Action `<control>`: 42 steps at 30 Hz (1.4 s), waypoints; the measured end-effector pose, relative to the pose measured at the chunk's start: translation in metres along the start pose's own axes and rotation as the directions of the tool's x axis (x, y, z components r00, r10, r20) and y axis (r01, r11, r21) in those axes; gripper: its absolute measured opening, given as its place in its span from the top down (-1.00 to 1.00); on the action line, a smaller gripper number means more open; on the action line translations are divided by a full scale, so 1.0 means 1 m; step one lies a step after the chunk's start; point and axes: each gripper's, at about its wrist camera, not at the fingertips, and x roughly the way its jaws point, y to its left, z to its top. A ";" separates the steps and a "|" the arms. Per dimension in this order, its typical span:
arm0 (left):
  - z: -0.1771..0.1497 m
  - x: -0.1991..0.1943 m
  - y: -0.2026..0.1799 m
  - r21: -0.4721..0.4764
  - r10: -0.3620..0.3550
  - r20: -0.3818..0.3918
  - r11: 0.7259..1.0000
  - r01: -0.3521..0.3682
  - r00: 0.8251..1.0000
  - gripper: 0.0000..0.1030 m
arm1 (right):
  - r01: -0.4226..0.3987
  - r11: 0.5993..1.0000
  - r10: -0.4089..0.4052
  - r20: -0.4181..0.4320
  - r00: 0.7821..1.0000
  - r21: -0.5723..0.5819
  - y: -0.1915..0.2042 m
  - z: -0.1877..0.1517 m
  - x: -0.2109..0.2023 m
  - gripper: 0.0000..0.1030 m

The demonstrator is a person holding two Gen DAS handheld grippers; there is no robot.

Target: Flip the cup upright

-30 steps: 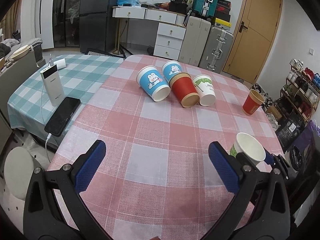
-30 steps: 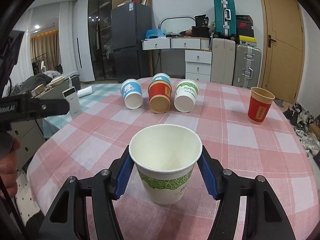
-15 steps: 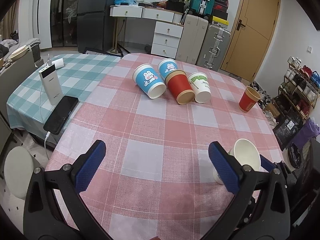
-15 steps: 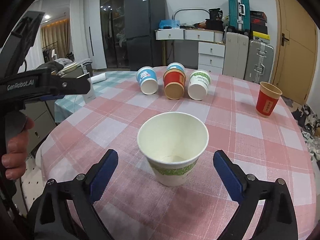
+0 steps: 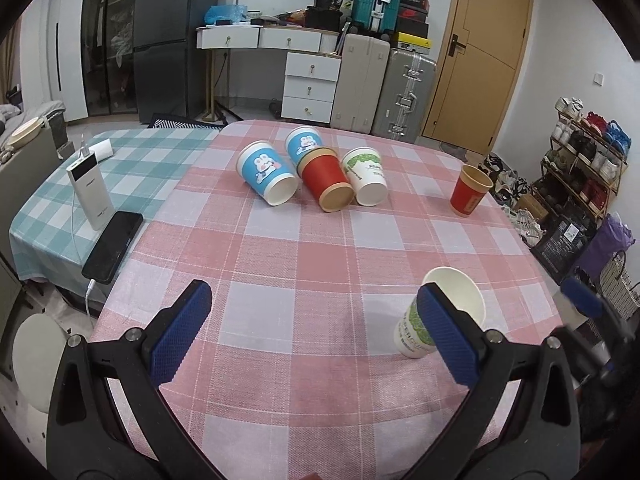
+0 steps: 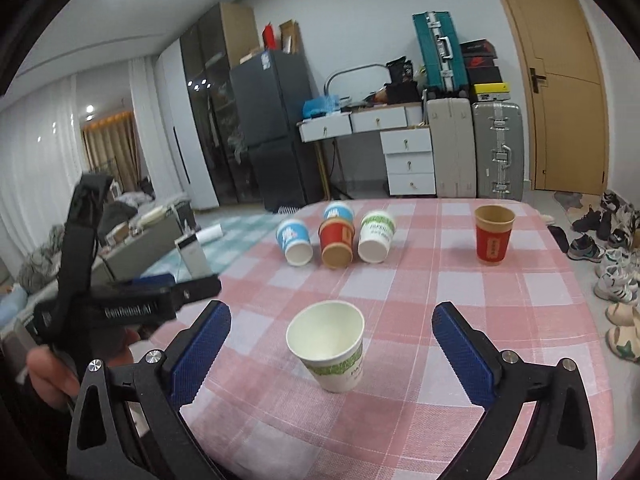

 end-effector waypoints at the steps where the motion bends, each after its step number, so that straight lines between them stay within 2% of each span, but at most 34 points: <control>1: 0.000 -0.002 -0.002 0.003 -0.007 0.001 1.000 0.007 1.000 -0.99 | 0.004 1.000 -0.004 0.007 1.000 0.009 0.000 0.002 -0.003 -1.00; 10: -0.004 -0.023 -0.021 0.037 -0.046 0.015 0.998 0.045 0.999 -0.99 | 0.019 1.000 -0.020 0.050 0.999 0.021 0.005 0.005 -0.028 -1.00; 22: -0.019 -0.043 -0.031 0.050 -0.076 0.021 0.996 0.075 0.997 -0.99 | 0.055 0.998 -0.056 0.040 0.998 0.019 0.013 -0.007 -0.037 -1.00; 31: -0.026 -0.063 -0.033 0.087 -0.065 0.075 0.994 0.058 0.995 -0.99 | 0.110 0.994 -0.110 0.004 0.994 -0.004 0.025 -0.014 -0.044 -1.00; 34: -0.028 -0.068 -0.033 0.101 -0.036 0.092 0.995 0.026 0.995 -0.99 | 0.105 0.994 -0.105 -0.008 0.994 0.005 0.027 -0.017 -0.049 -1.00; 42: -0.038 -0.088 -0.028 0.098 -0.056 0.099 0.994 0.046 0.993 -0.99 | 0.125 0.992 -0.125 -0.009 0.992 -0.006 0.037 -0.022 -0.060 -1.00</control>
